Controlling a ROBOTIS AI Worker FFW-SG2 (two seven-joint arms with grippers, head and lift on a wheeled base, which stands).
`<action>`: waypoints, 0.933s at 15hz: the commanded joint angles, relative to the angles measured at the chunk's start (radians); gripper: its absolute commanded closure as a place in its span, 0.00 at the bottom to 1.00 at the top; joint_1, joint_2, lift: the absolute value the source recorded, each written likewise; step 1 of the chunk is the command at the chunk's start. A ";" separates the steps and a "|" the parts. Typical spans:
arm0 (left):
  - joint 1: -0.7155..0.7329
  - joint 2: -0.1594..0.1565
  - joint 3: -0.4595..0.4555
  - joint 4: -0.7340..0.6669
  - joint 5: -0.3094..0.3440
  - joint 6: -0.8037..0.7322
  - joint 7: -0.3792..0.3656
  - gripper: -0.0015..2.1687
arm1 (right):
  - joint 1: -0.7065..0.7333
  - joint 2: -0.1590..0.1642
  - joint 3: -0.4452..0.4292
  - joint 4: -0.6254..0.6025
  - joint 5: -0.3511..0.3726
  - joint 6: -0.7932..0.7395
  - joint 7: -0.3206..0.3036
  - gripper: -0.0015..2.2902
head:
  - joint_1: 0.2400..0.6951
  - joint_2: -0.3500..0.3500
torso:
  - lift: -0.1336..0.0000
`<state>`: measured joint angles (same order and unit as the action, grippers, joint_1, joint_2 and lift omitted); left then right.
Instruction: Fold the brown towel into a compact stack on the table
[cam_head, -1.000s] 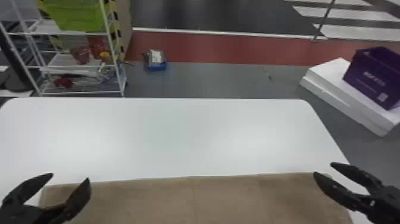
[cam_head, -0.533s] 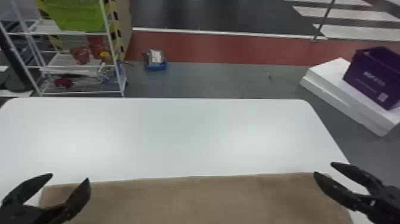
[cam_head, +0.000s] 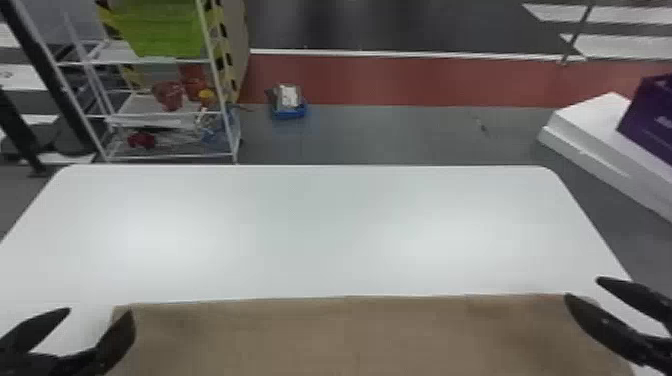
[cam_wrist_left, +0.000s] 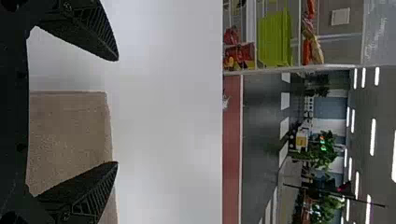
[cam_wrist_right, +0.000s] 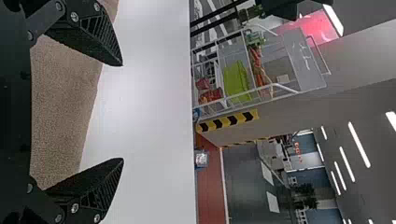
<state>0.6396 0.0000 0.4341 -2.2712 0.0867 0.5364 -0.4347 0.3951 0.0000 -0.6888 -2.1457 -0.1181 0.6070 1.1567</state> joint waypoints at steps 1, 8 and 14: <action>0.000 -0.003 0.037 -0.007 0.001 0.116 -0.009 0.05 | -0.004 0.001 0.002 0.009 0.000 -0.009 0.000 0.08 | 1.00 0.52 | 0.07; 0.002 -0.003 0.035 -0.028 0.001 0.227 -0.035 0.05 | -0.005 0.001 -0.008 0.029 -0.017 -0.040 0.014 0.08 | 1.00 0.56 | 0.07; -0.005 -0.003 0.031 -0.021 -0.015 0.242 -0.042 0.06 | -0.005 0.001 -0.014 0.033 -0.034 -0.043 0.028 0.08 | 1.00 0.54 | 0.07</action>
<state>0.6375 0.0000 0.4649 -2.2945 0.0767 0.7743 -0.4741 0.3896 0.0000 -0.7023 -2.1134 -0.1452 0.5614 1.1838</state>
